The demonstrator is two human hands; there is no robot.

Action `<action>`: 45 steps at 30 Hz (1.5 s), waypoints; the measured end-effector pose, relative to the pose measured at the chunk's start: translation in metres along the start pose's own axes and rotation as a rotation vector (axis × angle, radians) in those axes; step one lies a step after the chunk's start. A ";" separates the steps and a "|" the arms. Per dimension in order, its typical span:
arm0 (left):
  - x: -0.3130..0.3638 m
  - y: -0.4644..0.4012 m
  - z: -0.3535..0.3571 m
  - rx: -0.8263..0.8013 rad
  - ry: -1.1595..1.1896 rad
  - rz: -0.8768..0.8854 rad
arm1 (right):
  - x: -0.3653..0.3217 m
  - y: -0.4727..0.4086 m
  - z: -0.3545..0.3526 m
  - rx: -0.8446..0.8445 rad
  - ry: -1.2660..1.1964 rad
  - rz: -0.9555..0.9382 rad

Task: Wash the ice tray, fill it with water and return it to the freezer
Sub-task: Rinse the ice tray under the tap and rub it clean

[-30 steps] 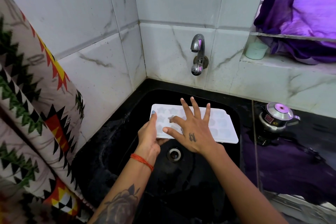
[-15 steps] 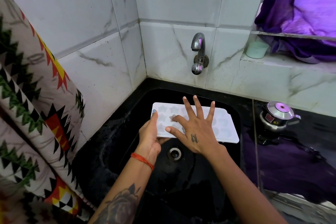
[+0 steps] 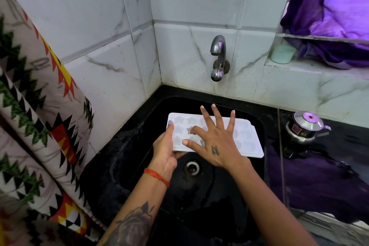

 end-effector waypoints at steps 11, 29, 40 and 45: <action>-0.002 -0.001 -0.001 0.000 -0.002 -0.009 | 0.008 0.001 0.010 -0.121 -0.166 0.089; -0.003 -0.001 0.003 -0.038 0.016 -0.009 | -0.020 -0.007 -0.003 0.018 -0.173 0.035; -0.004 -0.003 0.004 -0.062 0.002 -0.007 | -0.026 -0.009 0.006 -0.091 -0.056 -0.001; -0.005 -0.003 0.006 -0.080 0.013 -0.017 | -0.029 -0.010 -0.001 0.028 0.039 -0.049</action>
Point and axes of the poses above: each hand's wrist, its own y-axis away from the middle knuckle, its own z-axis out of the palm, x = y × z, the point moved 9 cm from there along -y, towards the middle knuckle, and after that the axes turned 3 degrees about z, right-handed, at the moved point
